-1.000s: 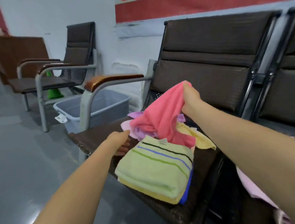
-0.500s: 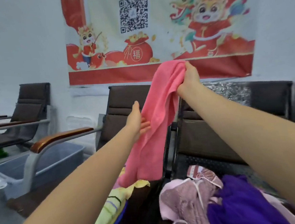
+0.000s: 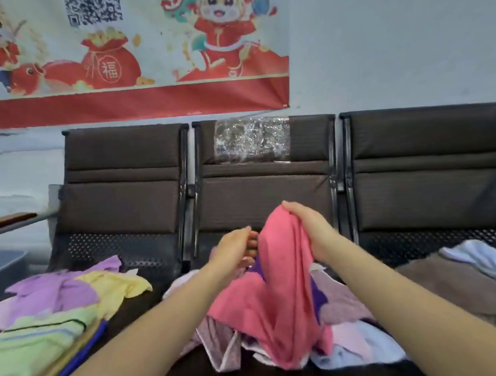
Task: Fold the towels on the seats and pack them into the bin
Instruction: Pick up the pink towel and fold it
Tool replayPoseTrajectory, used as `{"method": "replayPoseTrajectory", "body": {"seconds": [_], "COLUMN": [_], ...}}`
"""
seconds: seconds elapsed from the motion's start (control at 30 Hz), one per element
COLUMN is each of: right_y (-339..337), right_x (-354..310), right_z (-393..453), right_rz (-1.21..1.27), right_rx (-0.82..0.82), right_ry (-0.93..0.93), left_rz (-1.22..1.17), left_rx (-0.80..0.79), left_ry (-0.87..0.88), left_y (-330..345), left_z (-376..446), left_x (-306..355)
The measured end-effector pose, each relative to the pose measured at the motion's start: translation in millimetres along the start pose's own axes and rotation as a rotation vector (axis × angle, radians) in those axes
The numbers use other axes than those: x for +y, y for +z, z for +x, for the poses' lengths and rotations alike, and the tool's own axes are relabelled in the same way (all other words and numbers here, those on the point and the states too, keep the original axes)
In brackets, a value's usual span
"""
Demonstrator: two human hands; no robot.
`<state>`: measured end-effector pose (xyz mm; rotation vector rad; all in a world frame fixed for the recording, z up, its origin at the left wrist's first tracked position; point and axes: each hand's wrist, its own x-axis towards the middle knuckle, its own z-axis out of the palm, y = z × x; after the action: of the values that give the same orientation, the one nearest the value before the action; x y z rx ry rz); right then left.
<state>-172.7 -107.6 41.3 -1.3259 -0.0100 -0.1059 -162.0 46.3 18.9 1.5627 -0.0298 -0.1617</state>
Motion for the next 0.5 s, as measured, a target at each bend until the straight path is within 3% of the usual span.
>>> {"method": "replayPoseTrajectory", "body": {"seconds": [0.1,0.27,0.37,0.43,0.5], "right_y": [-43.3,-91.4,-105.0,-111.2,-115.2], "right_x": [55.8,94.3,96.3,100.6,106.3], "right_z": [-23.4,-51.4,-66.3,-73.9,-80.5], "right_rz": [-0.532,-1.028,-1.2,-1.259,-1.261], "right_rx": [0.023,-0.163,-0.367,-0.512,-0.552], "right_ry": [-0.108,-0.058,-0.031,0.037,0.097], "left_rz": [0.21,0.57,0.637,0.586,0.48], "left_rx": [-0.048,-0.247,-0.212,-0.26,-0.335], "left_ry": [-0.025,0.104,0.186,0.168,0.101], "left_y": [7.3,5.6,6.1,6.9,9.9], "left_z": [6.7,14.4,13.7,16.9,18.0], "left_x": [-53.9,-109.0,-108.6,-109.4,-110.9]}}
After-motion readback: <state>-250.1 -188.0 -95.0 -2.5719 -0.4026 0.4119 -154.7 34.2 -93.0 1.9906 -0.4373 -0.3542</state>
